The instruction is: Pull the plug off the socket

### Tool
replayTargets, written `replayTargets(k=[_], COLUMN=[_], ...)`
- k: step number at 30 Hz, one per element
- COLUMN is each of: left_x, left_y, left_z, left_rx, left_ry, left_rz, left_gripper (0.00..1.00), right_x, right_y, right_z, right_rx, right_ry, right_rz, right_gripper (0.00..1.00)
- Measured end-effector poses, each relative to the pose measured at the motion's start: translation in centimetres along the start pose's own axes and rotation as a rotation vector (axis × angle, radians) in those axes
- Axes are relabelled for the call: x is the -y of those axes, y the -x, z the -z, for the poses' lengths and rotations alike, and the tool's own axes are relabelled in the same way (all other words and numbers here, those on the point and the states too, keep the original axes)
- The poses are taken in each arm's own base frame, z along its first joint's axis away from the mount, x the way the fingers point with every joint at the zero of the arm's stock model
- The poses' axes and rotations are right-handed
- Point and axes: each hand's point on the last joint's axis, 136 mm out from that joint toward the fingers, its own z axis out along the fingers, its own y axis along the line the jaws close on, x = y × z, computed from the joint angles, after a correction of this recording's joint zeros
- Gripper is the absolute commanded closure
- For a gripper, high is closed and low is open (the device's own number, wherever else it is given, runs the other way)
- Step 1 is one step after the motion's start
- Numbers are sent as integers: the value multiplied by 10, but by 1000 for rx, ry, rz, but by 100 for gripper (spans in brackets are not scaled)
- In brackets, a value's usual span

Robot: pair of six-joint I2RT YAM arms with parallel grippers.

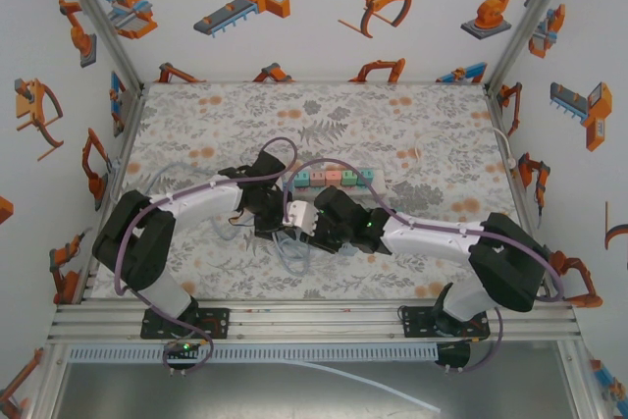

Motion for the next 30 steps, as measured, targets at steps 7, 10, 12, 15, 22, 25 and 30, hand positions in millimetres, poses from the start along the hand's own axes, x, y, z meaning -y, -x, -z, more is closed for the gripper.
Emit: replayTargets(k=[7, 10, 12, 15, 22, 25, 30], left_x=[0, 0, 0, -1, -2, -2, -2], left_y=[0, 0, 0, 0, 0, 0, 0], left_z=[-1, 0, 0, 0, -1, -1, -1], left_rx=[-3, -4, -5, -4, -7, -8, -8], left_ry=[3, 3, 4, 7, 15, 16, 17], left_rz=[4, 5, 8, 12, 21, 21, 24], left_gripper=[51, 51, 51, 50, 50, 50, 50], right_x=[2, 2, 0, 0, 2, 4, 6], right_y=[0, -1, -1, 0, 1, 1, 0], right_z=[2, 2, 2, 2, 3, 4, 5], right_rx=[37, 33, 28, 30, 41, 45, 60], right_ry=[11, 13, 15, 15, 27, 28, 34], right_rz=[-38, -24, -5, -1, -52, -75, -111], right_gripper=[96, 97, 98, 98, 100, 100, 100])
